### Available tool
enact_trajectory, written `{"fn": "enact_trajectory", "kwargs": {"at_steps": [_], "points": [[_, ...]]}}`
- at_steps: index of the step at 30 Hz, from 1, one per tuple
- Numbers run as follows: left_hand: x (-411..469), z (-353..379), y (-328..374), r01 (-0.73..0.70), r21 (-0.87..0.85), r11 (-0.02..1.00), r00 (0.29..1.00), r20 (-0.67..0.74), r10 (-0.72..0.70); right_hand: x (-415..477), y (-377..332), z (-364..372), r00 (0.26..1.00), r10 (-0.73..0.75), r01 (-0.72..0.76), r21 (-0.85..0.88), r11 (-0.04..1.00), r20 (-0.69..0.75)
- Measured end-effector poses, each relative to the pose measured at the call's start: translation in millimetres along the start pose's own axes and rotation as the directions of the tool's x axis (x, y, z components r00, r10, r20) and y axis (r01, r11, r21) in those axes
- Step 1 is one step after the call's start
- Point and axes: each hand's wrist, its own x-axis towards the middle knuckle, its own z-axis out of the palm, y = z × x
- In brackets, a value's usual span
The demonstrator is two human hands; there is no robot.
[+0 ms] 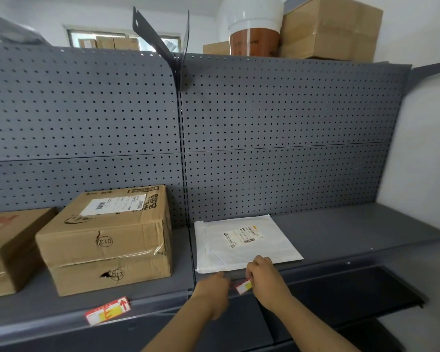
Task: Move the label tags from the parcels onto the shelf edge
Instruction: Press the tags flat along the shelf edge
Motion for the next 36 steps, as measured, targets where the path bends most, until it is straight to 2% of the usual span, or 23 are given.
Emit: {"fn": "enact_trajectory", "kwargs": {"at_steps": [11,18,30,36], "points": [[-3,-5,-6,0.032,0.014,0.999,0.997,-0.076,-0.031,-6,5,-4,1.000,-0.002,0.005,-0.115,0.993,0.027],[-5,-14,-4,0.024,0.043,0.999,0.994,-0.103,-0.019,-9,8,-17,0.996,-0.031,0.025,-0.078,0.997,-0.081],[-22,-22,-5,0.022,0.083,0.996,0.994,-0.107,-0.013,-21,-1,-25,0.997,-0.028,0.023,-0.072,0.997,-0.067],[-25,-15,4,0.017,0.081,0.997,0.995,-0.096,-0.009,-33,5,-24,0.999,0.024,-0.025,-0.043,0.999,-0.038]]}}
